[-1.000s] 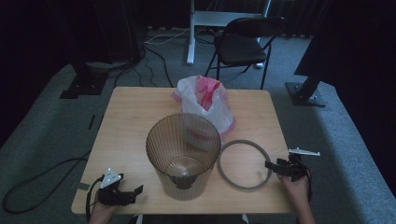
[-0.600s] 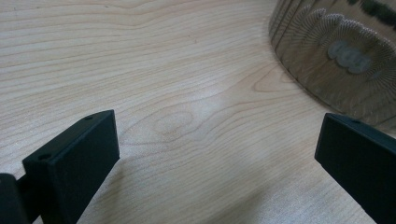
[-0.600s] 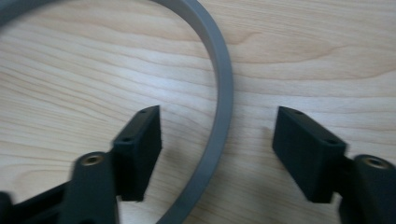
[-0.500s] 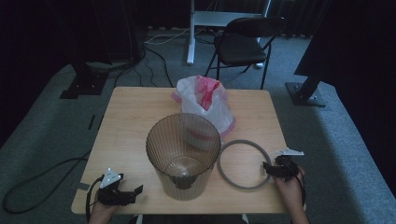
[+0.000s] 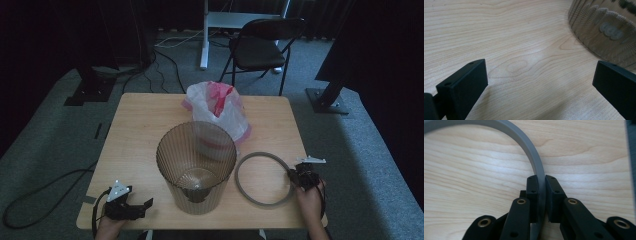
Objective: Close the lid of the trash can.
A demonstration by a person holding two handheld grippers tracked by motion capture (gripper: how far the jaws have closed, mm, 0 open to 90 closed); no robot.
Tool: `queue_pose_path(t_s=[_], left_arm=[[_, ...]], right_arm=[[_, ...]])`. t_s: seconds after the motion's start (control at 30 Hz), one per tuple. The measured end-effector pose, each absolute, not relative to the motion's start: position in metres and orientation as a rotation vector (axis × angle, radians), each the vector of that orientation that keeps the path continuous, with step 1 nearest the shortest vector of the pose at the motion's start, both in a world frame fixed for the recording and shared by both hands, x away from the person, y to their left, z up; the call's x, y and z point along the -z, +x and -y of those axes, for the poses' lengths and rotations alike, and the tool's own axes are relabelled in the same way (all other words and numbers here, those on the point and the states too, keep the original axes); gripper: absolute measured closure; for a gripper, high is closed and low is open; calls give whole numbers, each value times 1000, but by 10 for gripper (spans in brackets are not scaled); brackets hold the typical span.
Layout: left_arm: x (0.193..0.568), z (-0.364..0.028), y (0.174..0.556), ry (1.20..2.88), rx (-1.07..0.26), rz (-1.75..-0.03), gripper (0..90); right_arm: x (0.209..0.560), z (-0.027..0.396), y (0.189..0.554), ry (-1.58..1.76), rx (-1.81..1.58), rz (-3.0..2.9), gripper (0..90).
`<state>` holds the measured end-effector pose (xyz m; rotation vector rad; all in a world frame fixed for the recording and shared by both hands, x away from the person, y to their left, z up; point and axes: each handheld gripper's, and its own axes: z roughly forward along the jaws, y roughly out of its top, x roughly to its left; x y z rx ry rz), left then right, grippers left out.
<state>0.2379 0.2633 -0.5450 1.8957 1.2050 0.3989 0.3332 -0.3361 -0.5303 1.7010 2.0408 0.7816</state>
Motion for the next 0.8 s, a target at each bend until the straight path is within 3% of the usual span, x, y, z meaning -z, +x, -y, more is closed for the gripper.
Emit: queue_pose_path(t_s=[0.47, 0.8], left_arm=[[545, -263, 238, 1899, -396, -1205, 0], [545, -263, 238, 1903, -396, -1202, 0]], right_arm=[[524, 364, 332, 1914, -1140, -1979, 836], [509, 374, 325, 1906, -1198, -1948, 837]])
